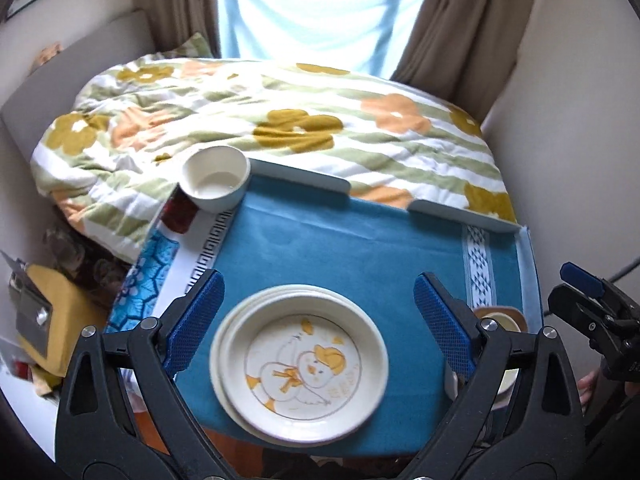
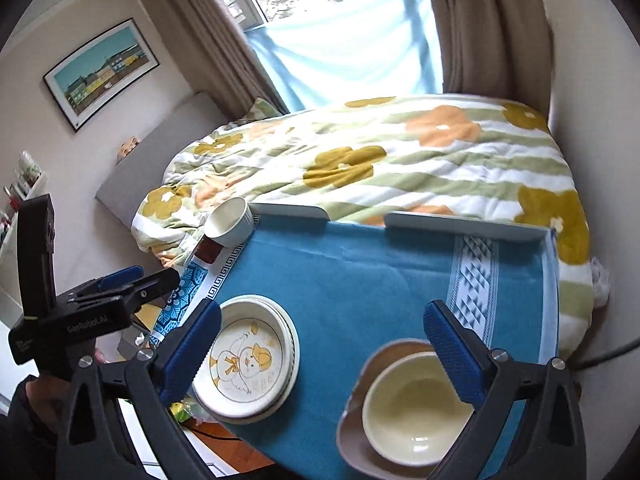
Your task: Organize plates and bowls
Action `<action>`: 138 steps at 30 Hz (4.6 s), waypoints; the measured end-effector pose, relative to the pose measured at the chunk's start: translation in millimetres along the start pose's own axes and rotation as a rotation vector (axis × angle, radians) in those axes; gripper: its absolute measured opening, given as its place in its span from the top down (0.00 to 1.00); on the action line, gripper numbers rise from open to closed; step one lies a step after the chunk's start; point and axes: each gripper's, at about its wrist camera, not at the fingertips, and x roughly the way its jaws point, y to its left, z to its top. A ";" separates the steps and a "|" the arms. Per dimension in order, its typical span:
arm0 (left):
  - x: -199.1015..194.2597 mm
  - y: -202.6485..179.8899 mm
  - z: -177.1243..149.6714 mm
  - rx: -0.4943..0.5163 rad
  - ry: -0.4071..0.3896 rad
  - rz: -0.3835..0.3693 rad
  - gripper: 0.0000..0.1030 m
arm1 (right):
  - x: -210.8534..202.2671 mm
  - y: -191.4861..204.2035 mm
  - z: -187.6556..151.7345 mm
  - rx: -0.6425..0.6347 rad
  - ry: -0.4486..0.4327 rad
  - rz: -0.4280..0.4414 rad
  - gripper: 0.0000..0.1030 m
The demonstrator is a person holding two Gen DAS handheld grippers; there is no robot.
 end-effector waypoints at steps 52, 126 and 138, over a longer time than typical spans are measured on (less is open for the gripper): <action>226.2 191.5 80.8 -0.292 0.218 -0.014 0.81 | 366.2 120.5 104.9 0.072 0.402 0.127 0.87; 99.2 -222.9 -134.7 0.354 0.370 -0.105 0.81 | 7.8 -122.3 -110.8 0.363 0.252 -0.206 0.87; 100.1 -218.2 -131.9 0.347 0.372 -0.099 0.81 | 7.6 -122.2 -110.6 0.346 0.258 -0.209 0.87</action>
